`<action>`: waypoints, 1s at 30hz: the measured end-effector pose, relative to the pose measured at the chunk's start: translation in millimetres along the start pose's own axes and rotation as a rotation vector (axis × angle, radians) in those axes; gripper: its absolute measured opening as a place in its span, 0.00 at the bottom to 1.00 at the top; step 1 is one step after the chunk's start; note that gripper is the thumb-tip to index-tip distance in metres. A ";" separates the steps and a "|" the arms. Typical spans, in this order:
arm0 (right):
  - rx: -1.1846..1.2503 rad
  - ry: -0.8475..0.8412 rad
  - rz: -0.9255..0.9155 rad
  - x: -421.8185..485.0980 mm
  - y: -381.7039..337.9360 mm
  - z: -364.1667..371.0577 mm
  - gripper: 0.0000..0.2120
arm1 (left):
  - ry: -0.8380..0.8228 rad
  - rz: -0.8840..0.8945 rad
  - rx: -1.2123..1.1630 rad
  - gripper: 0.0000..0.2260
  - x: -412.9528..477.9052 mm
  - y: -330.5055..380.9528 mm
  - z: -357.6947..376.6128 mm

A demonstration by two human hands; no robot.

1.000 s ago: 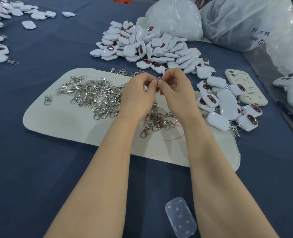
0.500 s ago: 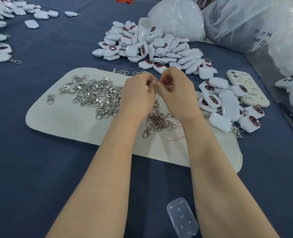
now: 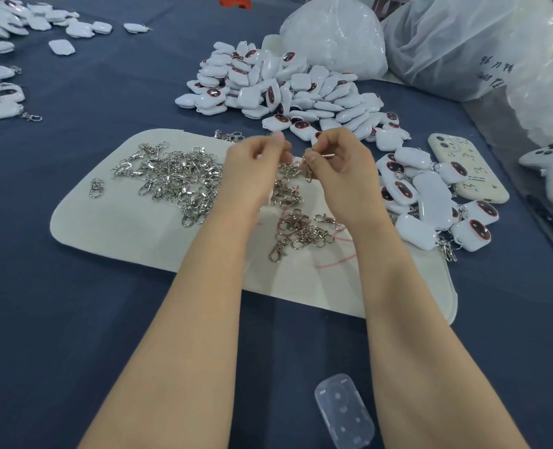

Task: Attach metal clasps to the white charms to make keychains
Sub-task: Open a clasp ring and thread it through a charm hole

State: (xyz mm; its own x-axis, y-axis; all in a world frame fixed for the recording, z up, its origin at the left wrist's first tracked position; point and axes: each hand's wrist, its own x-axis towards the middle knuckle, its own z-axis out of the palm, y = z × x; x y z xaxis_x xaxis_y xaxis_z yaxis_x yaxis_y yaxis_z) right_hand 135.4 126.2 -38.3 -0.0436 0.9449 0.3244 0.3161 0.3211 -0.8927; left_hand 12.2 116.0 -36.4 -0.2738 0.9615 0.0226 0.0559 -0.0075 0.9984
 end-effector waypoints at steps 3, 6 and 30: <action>0.033 0.012 0.035 0.2 -0.1 0.2 0.12 | 0.024 -0.285 -0.591 0.08 3.7 10.6 -7.9; 0.024 0.031 0.053 0.7 -0.2 0.8 0.12 | -0.044 -0.304 -0.760 0.05 2.4 13.1 -9.7; -0.061 0.045 0.030 2.6 2.2 1.6 0.11 | -0.135 -0.040 -0.116 0.06 -3.7 -3.4 5.7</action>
State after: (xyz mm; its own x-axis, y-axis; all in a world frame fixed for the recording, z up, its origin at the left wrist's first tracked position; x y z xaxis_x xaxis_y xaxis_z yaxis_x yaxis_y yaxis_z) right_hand 134.5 129.4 -39.9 0.0091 0.9497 0.3129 0.3735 0.2871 -0.8821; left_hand 18.4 114.0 -40.2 -0.1422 0.9897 -0.0162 -0.0657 0.0069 0.9978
